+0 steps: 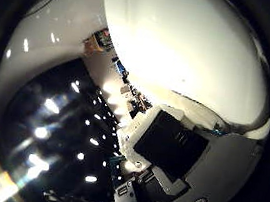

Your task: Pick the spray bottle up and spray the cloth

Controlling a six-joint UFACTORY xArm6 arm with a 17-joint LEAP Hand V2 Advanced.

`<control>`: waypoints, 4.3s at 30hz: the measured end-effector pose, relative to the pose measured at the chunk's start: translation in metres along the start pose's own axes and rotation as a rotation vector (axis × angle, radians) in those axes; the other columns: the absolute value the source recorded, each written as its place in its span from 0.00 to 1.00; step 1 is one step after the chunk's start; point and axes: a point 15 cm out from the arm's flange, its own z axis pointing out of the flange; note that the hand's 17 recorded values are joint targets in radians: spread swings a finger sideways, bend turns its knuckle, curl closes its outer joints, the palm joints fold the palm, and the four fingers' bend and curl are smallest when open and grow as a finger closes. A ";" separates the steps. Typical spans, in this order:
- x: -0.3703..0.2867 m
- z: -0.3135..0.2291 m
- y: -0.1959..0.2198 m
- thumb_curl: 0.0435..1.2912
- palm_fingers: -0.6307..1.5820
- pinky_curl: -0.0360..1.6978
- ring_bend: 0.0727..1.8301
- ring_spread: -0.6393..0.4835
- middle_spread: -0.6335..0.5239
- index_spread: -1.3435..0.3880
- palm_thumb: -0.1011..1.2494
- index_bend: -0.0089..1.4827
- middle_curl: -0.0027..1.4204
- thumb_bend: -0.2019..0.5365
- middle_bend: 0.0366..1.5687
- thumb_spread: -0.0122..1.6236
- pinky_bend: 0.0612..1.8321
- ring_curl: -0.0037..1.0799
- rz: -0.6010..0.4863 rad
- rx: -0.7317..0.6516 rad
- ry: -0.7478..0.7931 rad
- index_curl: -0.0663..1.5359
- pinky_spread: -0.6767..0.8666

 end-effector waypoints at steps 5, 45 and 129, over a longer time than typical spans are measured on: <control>-0.013 -0.007 -0.003 0.53 0.83 0.54 0.77 0.42 0.45 0.66 0.75 0.77 0.43 0.26 0.84 0.70 0.60 0.53 -0.058 0.045 -0.022 0.48 0.27; -0.224 0.101 -0.153 0.52 0.82 0.58 0.76 0.42 0.47 0.66 0.73 0.77 0.43 0.26 0.85 0.74 0.59 0.54 -0.671 0.544 -0.296 0.48 0.28; -0.103 0.047 -0.043 0.20 0.29 0.21 0.06 0.76 0.64 0.61 0.45 0.12 0.24 0.25 0.12 0.68 0.11 0.20 -0.443 0.130 0.464 0.22 0.72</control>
